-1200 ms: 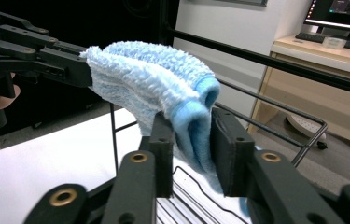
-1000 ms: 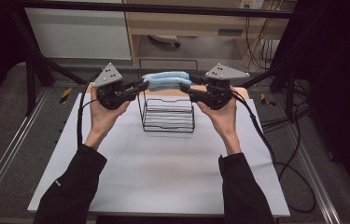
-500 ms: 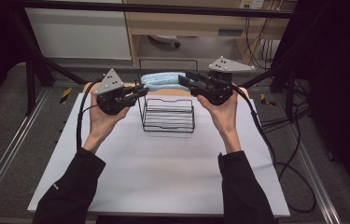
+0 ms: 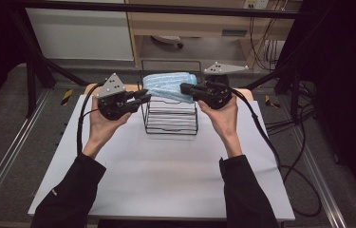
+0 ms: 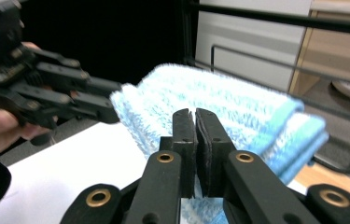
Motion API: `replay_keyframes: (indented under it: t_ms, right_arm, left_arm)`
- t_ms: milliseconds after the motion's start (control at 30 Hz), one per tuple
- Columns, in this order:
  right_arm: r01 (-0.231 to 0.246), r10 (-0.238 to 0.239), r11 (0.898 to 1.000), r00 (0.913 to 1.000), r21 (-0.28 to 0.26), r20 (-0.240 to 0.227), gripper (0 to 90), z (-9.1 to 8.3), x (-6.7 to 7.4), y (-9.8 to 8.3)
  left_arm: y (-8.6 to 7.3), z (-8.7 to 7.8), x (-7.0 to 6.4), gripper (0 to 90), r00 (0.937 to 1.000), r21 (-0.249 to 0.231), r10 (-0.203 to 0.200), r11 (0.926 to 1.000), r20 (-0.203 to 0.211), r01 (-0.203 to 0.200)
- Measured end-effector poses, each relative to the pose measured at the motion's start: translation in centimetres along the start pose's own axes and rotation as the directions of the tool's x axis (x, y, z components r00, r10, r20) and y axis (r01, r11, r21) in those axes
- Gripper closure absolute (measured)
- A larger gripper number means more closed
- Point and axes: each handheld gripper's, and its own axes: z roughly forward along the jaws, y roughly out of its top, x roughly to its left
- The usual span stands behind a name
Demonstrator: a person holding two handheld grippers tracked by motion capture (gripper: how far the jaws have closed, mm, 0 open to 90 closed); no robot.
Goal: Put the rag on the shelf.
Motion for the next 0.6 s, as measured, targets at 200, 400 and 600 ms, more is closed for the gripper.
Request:
replay_keyframes:
  t_ms: [200,400,600]
  right_arm:
    - [-0.003,0.003,1.000,1.0000,0.025,0.006,87.0,0.6,-0.3,-1.2]
    - [-0.004,0.003,0.999,0.9997,0.042,0.025,85.8,1.3,-0.6,-2.2]
    - [0.005,-0.006,1.000,0.9990,0.025,0.044,84.5,1.2,-1.0,-2.9]
  left_arm:
    - [1.0,-0.8,0.0,70.9,0.9970,-0.037,-0.069,0.9968,0.036,0.070]
    - [1.5,-0.4,-0.4,75.2,0.9944,0.001,-0.101,0.9949,0.031,0.101]
    - [0.1,1.3,-0.3,83.8,0.9947,0.107,-0.102,0.9891,0.007,0.101]
